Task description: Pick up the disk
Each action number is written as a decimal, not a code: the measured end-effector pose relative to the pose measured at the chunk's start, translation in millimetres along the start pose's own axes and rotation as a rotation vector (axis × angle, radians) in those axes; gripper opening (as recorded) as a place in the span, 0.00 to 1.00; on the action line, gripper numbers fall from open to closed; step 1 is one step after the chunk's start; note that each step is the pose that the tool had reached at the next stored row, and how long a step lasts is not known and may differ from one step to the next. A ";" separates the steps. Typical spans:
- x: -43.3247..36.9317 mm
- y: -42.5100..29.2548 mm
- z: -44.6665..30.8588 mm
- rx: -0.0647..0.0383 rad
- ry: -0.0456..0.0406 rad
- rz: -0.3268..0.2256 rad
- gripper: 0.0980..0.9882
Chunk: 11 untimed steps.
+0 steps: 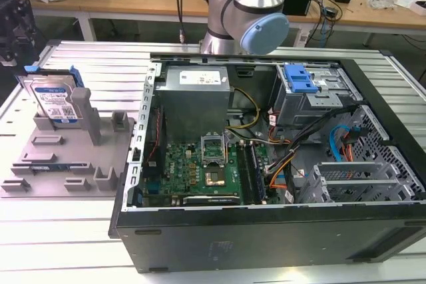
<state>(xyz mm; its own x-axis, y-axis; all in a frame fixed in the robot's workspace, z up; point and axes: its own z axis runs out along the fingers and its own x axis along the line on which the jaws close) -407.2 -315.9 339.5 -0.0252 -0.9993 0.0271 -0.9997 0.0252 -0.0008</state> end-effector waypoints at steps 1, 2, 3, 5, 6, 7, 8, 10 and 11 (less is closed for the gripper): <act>-1.6 0.4 1.0 0.000 0.0010 -0.002 0.50; -3.1 1.2 1.9 0.000 0.0018 -0.004 0.50; -4.6 2.4 2.9 0.000 0.0036 -0.006 0.50; -5.2 4.7 5.0 0.000 0.0059 -0.011 0.50; -5.2 4.7 5.7 0.000 0.0068 -0.011 0.50; -5.3 4.8 6.8 0.000 0.0080 -0.011 0.50; -5.4 4.7 7.8 0.000 0.0086 -0.011 0.50; -5.4 4.5 8.9 0.000 0.0093 -0.011 0.50; -5.4 4.2 9.4 0.000 0.0097 -0.011 0.50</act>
<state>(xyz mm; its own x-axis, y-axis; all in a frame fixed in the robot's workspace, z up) -411.3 -310.6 329.9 -0.0146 -0.9992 0.0368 -0.9999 0.0146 -0.0008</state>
